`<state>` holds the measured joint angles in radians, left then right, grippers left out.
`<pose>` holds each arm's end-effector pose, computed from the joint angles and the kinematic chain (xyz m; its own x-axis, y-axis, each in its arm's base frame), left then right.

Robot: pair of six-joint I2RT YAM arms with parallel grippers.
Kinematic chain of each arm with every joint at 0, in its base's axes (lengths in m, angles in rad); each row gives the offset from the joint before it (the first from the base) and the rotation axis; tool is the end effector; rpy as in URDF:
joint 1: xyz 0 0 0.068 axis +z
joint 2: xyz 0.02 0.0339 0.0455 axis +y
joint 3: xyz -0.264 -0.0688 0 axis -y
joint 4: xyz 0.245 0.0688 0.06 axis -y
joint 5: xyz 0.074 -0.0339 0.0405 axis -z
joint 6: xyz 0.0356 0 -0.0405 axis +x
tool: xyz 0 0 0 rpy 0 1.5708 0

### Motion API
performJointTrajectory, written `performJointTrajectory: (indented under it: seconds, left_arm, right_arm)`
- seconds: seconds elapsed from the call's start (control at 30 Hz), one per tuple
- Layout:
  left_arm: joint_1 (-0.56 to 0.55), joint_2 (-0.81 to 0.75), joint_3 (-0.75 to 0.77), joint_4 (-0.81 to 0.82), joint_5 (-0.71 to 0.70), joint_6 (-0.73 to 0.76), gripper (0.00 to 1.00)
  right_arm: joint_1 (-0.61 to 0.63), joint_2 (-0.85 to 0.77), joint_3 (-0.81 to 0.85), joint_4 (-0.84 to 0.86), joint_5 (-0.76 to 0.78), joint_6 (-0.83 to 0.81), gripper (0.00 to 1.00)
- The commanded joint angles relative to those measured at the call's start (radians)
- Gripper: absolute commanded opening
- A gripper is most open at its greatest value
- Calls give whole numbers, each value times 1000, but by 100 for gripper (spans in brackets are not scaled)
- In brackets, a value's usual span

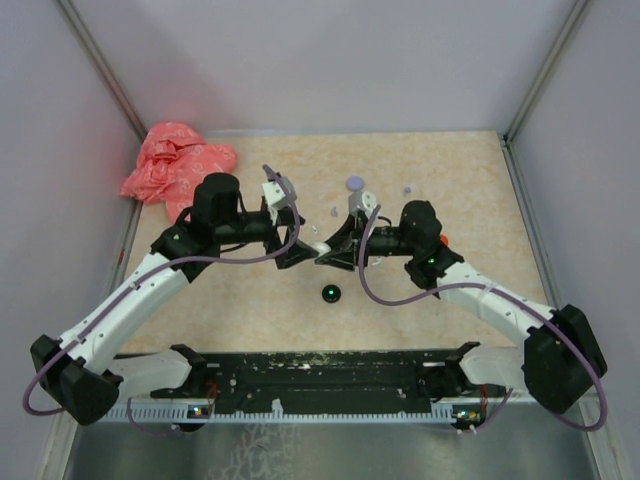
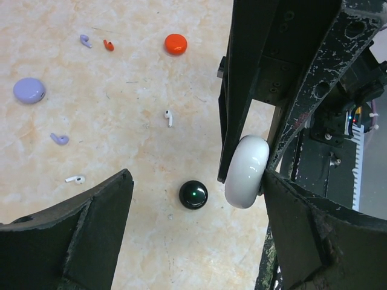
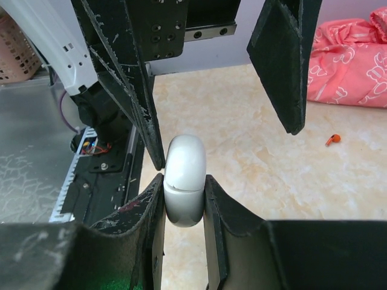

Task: Insert the wireless bluetooth earbuds into the charging case
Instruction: Open the charging case.

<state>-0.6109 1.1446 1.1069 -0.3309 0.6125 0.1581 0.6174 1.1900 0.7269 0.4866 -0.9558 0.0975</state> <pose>0.1964 -0.1625 0.3674 -0.1484 0.2612 -0.9538 0.9438 0.3255 -0.0577 0.1971 0.1756 0.3050 -0.0783 0.0133 -0.9968 -0.9969 -0.0036 0.0782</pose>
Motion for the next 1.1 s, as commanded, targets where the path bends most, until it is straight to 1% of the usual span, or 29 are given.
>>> performJointTrajectory:
  seconds: [0.0, 0.17, 0.43, 0.53, 0.63, 0.77, 0.93, 1.07]
  left_arm:
    - [3, -4, 10, 56, -86, -28, 91]
    - [4, -5, 4, 56, -147, -35, 91]
    - [5, -13, 1, 71, -180, -49, 91]
    - [5, -18, -1, 77, -186, -56, 91]
    - [5, -25, -6, 87, -193, -60, 91]
    - [5, -20, -15, 101, -247, -68, 92]
    - [5, 39, -21, 113, -308, -107, 92]
    - [2, 102, -35, 157, -276, -171, 91]
  right_arm:
    - [-1, -49, -10, 37, -35, -2, 0]
    - [-1, -63, -13, 33, -37, -2, 0]
    - [-1, -72, -21, 33, -32, 2, 0]
    - [-1, -74, -28, 15, -5, -12, 0]
    - [0, -74, -34, -47, 69, -51, 0]
    - [-3, -85, -55, -139, 189, -103, 0]
    - [-21, -142, -130, -124, 328, -96, 0]
    - [-24, -203, -192, -130, 538, -98, 0]
